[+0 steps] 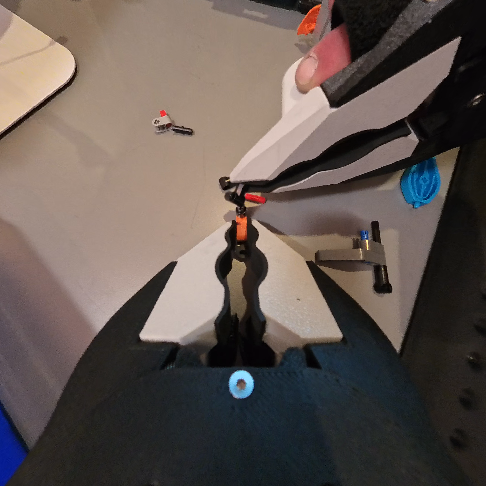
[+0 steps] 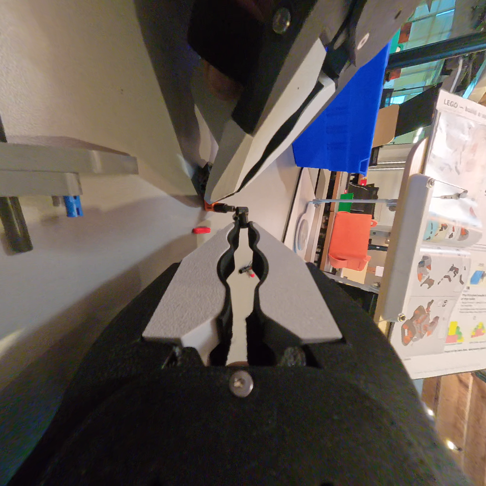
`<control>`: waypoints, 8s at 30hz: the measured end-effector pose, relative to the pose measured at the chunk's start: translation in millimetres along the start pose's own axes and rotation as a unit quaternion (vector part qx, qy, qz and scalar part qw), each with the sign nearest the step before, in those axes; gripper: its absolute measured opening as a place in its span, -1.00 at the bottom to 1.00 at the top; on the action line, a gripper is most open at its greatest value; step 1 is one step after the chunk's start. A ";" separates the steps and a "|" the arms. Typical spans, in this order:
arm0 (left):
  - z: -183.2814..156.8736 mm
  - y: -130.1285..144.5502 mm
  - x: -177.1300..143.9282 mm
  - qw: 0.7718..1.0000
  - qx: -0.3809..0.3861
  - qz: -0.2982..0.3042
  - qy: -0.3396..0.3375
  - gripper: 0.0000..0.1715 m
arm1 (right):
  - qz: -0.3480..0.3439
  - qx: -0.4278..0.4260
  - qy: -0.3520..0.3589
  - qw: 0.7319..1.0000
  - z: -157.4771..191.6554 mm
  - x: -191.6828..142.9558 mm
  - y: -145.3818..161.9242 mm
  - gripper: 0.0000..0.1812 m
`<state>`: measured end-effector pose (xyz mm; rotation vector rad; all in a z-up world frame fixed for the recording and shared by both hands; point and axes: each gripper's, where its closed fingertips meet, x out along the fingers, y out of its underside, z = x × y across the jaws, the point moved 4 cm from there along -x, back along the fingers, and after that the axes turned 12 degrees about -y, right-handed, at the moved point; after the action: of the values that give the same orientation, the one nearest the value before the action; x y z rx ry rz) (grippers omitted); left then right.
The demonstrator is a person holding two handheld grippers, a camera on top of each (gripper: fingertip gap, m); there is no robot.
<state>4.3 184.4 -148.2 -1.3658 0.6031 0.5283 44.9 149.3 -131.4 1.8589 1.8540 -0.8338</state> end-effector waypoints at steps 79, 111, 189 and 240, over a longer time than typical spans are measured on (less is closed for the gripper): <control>0.1 3.3 -3.2 1.000 0.006 0.001 0.008 -0.80 | -0.045 0.156 -0.146 0.976 -11.2 -19.5 0.0 -0.67; 2.2 -16.1 -18.9 0.996 0.040 -0.066 -0.036 -0.83 | -0.128 0.320 -0.258 0.903 -15.2 -16.4 -0.2 -0.84; -3.5 -2.5 -14.5 0.998 0.060 -0.023 -0.026 -0.85 | -0.107 0.372 -0.266 0.883 -19.6 -11.2 11.5 -0.62; -7.8 -83.0 -60.8 0.974 0.135 -0.177 0.048 -0.81 | -0.208 0.346 -0.218 0.889 -38.2 -35.0 21.7 -0.98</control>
<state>13.9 165.6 -47.2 -1.2086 0.4741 0.0876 73.4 146.3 -83.1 1.4019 1.7937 -2.0933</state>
